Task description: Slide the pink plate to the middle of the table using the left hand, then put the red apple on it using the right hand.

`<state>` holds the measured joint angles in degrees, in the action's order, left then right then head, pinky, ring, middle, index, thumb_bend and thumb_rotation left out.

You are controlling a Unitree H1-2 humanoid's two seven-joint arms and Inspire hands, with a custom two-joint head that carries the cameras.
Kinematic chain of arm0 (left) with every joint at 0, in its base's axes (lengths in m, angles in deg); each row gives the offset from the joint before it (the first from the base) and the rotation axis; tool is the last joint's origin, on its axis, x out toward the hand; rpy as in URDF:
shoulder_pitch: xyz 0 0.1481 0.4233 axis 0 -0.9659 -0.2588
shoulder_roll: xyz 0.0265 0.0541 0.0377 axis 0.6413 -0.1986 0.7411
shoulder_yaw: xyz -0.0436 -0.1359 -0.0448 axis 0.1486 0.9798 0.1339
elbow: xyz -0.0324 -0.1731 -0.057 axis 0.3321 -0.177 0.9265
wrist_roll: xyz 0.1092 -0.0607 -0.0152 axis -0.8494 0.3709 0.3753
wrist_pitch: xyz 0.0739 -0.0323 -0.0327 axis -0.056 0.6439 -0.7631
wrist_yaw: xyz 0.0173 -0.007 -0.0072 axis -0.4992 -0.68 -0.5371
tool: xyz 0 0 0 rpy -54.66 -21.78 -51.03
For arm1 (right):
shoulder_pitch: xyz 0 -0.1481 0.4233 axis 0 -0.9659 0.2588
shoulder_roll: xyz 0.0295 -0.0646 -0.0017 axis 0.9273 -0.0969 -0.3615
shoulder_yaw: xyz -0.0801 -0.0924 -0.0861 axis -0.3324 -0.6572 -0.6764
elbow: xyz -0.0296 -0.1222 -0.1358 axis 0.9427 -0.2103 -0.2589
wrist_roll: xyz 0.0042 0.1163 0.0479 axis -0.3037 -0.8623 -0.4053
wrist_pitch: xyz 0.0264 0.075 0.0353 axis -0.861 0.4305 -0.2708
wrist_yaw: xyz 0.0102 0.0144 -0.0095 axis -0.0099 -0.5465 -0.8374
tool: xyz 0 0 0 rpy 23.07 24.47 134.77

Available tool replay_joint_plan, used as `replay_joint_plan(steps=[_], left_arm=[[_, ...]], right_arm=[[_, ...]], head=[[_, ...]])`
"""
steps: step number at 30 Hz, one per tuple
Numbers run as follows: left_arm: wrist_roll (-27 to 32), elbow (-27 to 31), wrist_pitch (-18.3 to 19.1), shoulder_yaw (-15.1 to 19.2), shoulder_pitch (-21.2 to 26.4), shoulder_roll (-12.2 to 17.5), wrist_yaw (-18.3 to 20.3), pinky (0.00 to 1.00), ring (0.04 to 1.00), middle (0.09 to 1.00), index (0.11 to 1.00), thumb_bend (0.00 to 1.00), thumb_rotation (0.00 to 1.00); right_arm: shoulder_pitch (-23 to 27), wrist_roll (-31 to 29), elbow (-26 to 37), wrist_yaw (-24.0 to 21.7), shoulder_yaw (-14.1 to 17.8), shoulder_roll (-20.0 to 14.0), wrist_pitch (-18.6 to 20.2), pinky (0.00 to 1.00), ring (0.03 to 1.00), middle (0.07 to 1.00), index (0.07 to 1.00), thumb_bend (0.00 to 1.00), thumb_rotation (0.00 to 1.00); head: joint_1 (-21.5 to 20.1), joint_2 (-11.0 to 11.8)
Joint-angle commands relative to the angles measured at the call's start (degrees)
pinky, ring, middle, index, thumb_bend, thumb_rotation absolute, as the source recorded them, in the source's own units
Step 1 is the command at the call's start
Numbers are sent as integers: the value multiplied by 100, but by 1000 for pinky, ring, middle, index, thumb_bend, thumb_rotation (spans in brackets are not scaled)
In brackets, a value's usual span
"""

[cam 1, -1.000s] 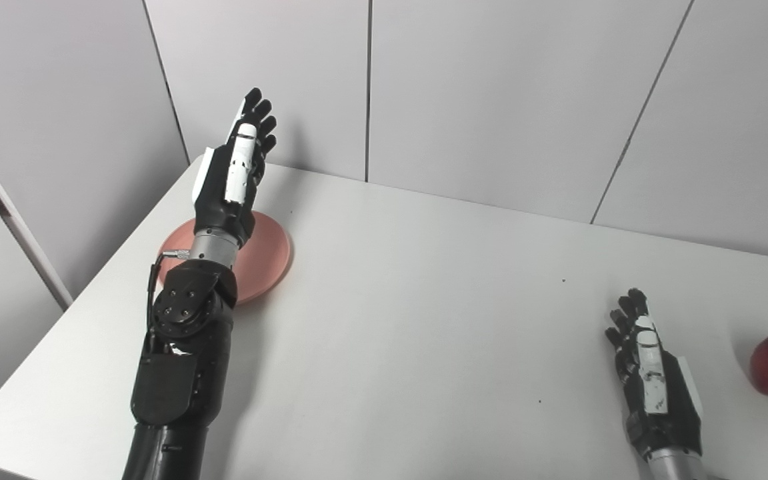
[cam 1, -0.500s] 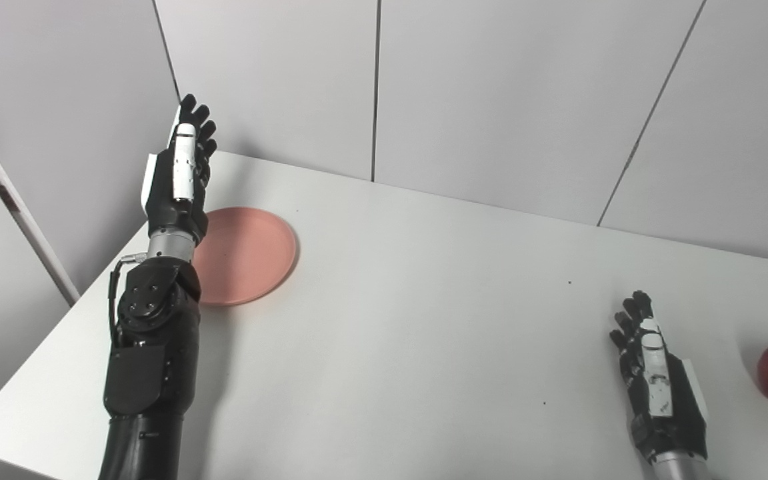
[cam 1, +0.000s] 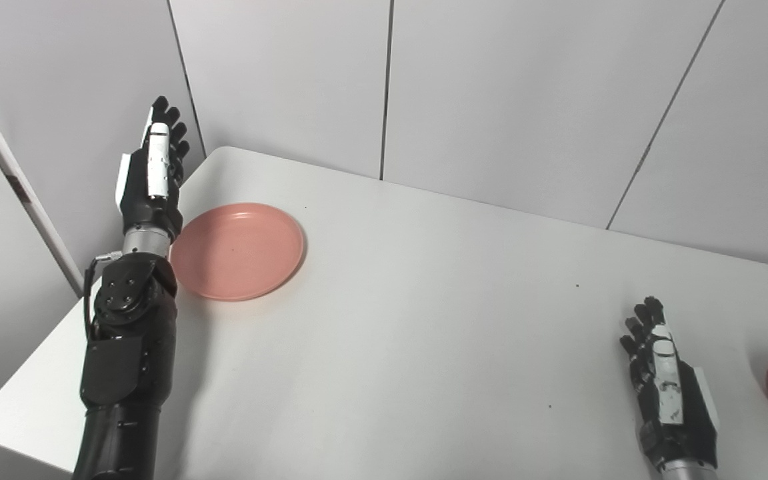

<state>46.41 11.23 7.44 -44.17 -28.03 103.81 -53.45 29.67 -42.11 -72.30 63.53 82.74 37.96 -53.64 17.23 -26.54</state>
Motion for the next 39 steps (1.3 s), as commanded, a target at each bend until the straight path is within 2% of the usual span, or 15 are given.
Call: replay_joint_plan(steps=[1, 16, 25, 39], left_arm=[[75, 52, -260, 91, 126, 217, -47, 1000, 995, 995, 979, 387, 1000], [569, -231, -274, 372, -67, 362, 76, 1000, 1000, 1000, 975, 340, 1000], [627, -490, -390, 375, -156, 417, 158, 1000, 1000, 1000, 990, 368, 1000], [634, -1058, -692, 372, -220, 426, 138, 1000, 991, 984, 966, 338, 1000]], right_arm=[[116, -80, 83, -72, 46, -37, -280, 1000, 1000, 1000, 1000, 189, 1000], [118, -34, 125, -43, 54, -36, -207, 1000, 1000, 1000, 1000, 175, 1000], [100, -26, 170, -35, 58, -32, -186, 1000, 1000, 1000, 1000, 190, 1000], [103, -73, 168, -76, 80, -47, -197, 1000, 1000, 1000, 1000, 180, 1000]], head=[[15, -5], [30, -13], [28, -39], [25, -67]])
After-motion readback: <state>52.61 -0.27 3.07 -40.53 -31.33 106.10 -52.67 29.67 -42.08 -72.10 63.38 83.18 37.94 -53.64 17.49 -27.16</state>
